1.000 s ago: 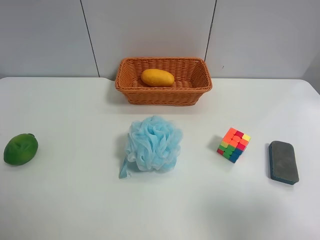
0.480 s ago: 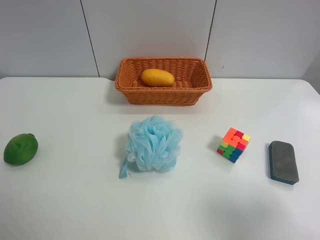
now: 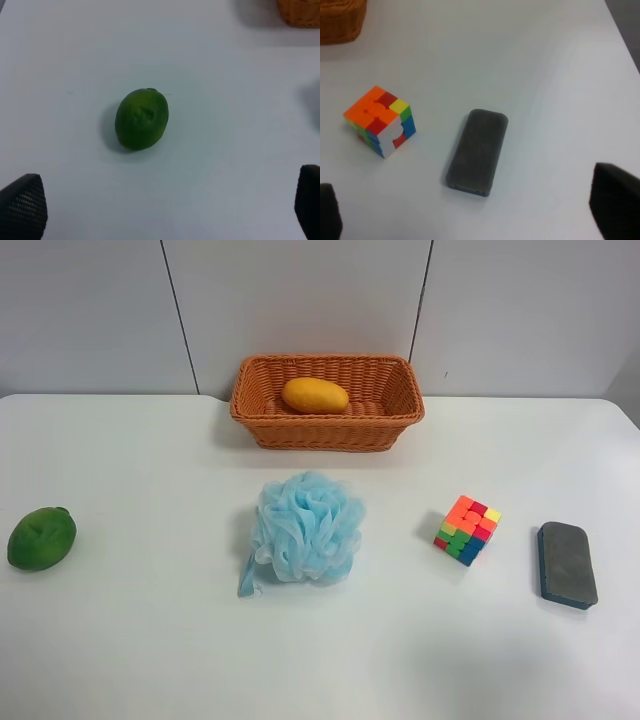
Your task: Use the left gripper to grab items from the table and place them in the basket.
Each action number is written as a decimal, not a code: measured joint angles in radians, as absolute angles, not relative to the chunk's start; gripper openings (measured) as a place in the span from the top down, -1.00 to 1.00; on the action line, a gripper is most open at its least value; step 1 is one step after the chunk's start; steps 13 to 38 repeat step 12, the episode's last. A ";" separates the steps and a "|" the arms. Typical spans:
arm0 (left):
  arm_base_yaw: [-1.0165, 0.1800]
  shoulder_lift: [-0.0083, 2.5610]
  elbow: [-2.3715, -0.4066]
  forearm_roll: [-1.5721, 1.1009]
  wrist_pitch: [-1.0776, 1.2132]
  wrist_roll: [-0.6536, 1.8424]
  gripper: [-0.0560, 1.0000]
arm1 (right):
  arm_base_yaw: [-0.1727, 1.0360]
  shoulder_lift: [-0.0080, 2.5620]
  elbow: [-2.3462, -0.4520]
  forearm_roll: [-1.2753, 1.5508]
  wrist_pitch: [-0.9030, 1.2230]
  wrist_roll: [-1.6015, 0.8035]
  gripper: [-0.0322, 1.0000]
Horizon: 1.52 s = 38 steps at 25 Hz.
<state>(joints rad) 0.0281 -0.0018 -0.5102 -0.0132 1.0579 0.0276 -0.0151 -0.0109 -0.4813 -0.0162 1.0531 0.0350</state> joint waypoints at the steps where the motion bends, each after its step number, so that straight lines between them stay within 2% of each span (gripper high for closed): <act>1: 0.028 -0.002 -0.510 -0.013 1.058 0.028 -0.99 | -0.015 -0.011 -0.481 -0.016 1.053 0.035 -0.99; 38: 0.028 -0.002 -0.510 -0.013 1.058 0.028 -0.99 | -0.015 -0.011 -0.481 -0.016 1.053 0.035 -0.99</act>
